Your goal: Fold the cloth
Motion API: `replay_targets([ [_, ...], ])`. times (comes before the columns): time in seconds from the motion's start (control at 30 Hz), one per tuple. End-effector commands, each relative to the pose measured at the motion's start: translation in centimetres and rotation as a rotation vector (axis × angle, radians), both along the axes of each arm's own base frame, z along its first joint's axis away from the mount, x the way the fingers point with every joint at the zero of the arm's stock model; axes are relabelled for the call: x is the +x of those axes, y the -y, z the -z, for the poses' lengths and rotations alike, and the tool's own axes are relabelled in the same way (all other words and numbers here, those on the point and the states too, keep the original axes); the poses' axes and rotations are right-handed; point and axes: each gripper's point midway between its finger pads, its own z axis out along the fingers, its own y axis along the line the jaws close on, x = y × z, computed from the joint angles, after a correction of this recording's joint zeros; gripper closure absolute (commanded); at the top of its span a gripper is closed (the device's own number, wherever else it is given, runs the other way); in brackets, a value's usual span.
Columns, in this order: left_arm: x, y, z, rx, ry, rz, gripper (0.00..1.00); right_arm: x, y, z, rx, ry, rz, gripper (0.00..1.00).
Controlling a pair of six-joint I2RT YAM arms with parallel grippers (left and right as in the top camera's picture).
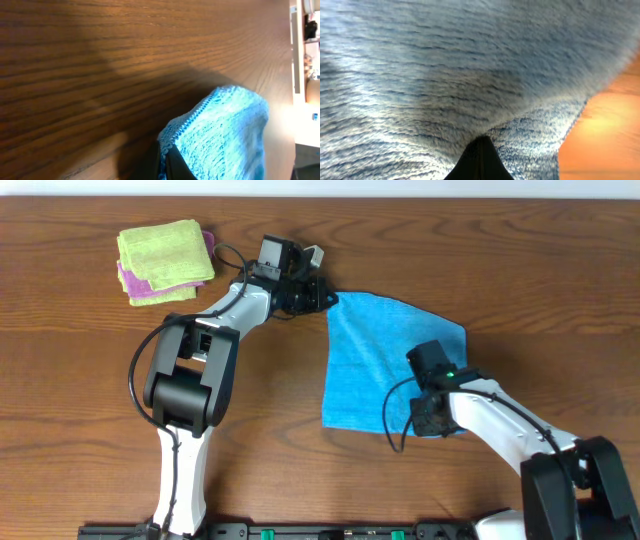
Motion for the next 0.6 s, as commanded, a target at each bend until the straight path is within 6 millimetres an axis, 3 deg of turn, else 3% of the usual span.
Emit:
replay_targets([
  [0.0, 0.9, -0.4, 0.0, 0.037, 0.035, 0.004, 0.94, -1.3, -3.7, 0.7, 0.156, -0.081, -0.056, 0.98],
  [0.2, 1.1, -0.9, -0.4, 0.072, 0.033, 0.009, 0.94, -1.2, -4.0, 0.5, 0.152, -0.08, -0.073, 0.98],
  [0.4, 1.5, -1.4, -1.2, 0.096, 0.048, 0.026, 0.94, -1.6, -3.0, 0.5, 0.099, -0.096, -0.071, 0.98],
  [0.57, 0.9, -2.0, -0.6, 0.136, 0.016, 0.028, 0.94, -1.8, -2.1, 0.4, 0.049, -0.099, -0.07, 0.98],
])
